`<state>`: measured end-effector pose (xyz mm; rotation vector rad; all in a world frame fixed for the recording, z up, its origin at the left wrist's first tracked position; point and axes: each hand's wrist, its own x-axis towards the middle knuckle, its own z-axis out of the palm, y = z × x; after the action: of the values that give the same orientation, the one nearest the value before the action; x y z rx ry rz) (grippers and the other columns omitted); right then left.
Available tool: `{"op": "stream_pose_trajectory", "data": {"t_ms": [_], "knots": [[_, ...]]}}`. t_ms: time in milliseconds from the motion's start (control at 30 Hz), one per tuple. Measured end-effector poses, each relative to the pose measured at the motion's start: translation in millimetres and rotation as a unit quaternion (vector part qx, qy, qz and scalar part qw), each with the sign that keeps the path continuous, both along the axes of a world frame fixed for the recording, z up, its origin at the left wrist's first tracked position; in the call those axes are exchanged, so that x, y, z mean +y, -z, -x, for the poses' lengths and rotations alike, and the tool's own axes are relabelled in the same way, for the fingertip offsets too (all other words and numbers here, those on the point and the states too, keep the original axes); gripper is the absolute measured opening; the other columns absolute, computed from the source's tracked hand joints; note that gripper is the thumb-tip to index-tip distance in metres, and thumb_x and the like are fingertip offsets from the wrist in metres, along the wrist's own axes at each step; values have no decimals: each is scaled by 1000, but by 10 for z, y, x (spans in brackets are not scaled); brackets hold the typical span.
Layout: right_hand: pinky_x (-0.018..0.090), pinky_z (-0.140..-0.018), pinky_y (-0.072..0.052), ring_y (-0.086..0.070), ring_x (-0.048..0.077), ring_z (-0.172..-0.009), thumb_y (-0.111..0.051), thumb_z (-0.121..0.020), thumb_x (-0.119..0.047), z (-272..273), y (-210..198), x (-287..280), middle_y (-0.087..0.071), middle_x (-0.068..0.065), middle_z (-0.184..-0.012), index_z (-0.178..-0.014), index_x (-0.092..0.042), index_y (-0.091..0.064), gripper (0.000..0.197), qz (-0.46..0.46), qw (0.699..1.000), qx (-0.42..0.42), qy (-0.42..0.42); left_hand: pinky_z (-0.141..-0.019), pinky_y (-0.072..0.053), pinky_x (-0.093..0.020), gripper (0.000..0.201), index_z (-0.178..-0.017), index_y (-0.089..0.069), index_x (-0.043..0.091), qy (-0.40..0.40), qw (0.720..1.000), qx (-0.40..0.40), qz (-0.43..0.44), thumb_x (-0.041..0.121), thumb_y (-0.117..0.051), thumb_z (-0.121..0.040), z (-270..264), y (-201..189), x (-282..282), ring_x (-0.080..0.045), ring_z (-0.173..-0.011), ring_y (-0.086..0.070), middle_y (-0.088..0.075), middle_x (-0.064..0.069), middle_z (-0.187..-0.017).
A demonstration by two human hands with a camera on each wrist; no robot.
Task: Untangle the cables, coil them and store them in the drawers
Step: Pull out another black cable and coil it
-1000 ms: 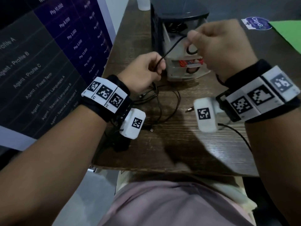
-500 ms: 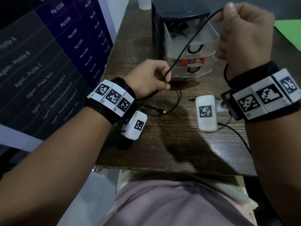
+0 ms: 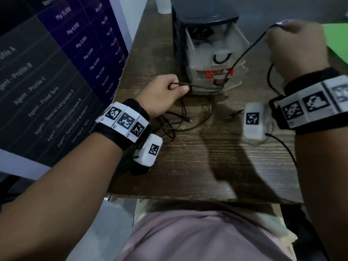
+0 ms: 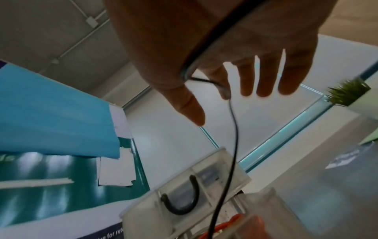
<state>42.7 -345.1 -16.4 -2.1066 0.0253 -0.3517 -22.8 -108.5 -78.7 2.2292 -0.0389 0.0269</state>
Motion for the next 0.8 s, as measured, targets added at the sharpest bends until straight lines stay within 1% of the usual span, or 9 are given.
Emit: {"op": "stream_pose_trajectory", "data": {"t_ms": [33, 100, 167, 233, 333, 500, 567, 700, 800], "knots": [[34, -75, -47, -60, 25, -93, -51, -78, -30, -14, 47, -15, -63, 8, -101, -109, -13, -67, 39, 52, 998, 6, 27, -51, -33, -20, 41, -65, -35, 23, 3, 1000, -12, 7, 29, -60, -97, 5, -38, -2, -4, -50, -36, -41, 3, -62], [40, -105, -37, -40, 31, -130, -54, -82, -29, 43, 92, -8, -40, 11, -142, -141, -19, -44, 60, 121, 990, 1, 69, -51, -32, -15, 39, -65, -39, 20, 13, 999, -46, 12, 28, -59, -98, 17, -115, -9, 0, -49, -35, -39, 5, -60], [48, -110, -32, -29, 33, -137, -56, -80, -28, 148, 90, 77, -28, 11, -150, -145, -24, -37, 68, 159, 983, -53, 78, -51, -31, -12, 39, -64, -43, 17, 25, 997, -68, 15, 27, -58, -99, 39, -178, -16, 1, -47, -35, -38, 7, -57], [41, -108, -36, -37, 23, -132, -56, -79, -26, 194, 79, 161, -38, 7, -145, -137, -24, -47, 59, 153, 977, -144, 30, -49, -32, -11, 38, -64, -48, 16, 35, 997, -70, 28, 27, -58, -99, 57, -227, -25, 1, -44, -37, -41, 12, -51], [15, -93, -43, -55, 0, -107, -56, -88, -18, 264, 90, 326, -64, -2, -119, -119, -20, -64, 32, 95, 957, -218, -165, -47, -31, -7, 33, -65, -56, 17, 44, 995, -71, 51, 25, -61, -97, 63, -280, -69, 3, -42, -41, -47, 18, -45], [20, -66, -54, -67, 6, -71, -57, -99, -23, 445, 147, 597, -69, -5, -89, -120, -14, -63, 23, 32, 929, -37, -366, -47, -33, -5, 20, -83, -64, -1, 67, 988, -110, 85, 10, -58, -98, 88, -359, -130, 7, -44, -48, -55, 18, -50], [15, -56, -47, -60, -1, -58, -57, -99, -29, 449, 125, 595, -67, -9, -77, -112, -16, -67, 21, 52, 928, -12, -368, -45, -32, -5, 19, -81, -63, 3, 73, 988, -108, 82, 10, -57, -98, 98, -365, -101, 6, -44, -47, -54, 20, -48], [14, -58, -46, -60, -2, -64, -62, -95, -39, 397, 99, 523, -69, -9, -75, -95, -24, -73, 19, 86, 942, -47, -322, -43, -31, -12, 25, -74, -60, 14, 71, 989, -99, 87, 21, -59, -98, 109, -317, -31, 1, -42, -39, -45, 13, -50], [9, -59, -42, -55, -6, -64, -59, -96, -40, 299, 53, 456, -63, -17, -73, -91, -24, -70, 20, 37, 968, -109, -225, -38, -31, -20, 29, -74, -59, 15, 49, 991, -62, 112, 24, -55, -101, 116, -248, -5, -9, -39, -36, -39, 7, -47]]}}
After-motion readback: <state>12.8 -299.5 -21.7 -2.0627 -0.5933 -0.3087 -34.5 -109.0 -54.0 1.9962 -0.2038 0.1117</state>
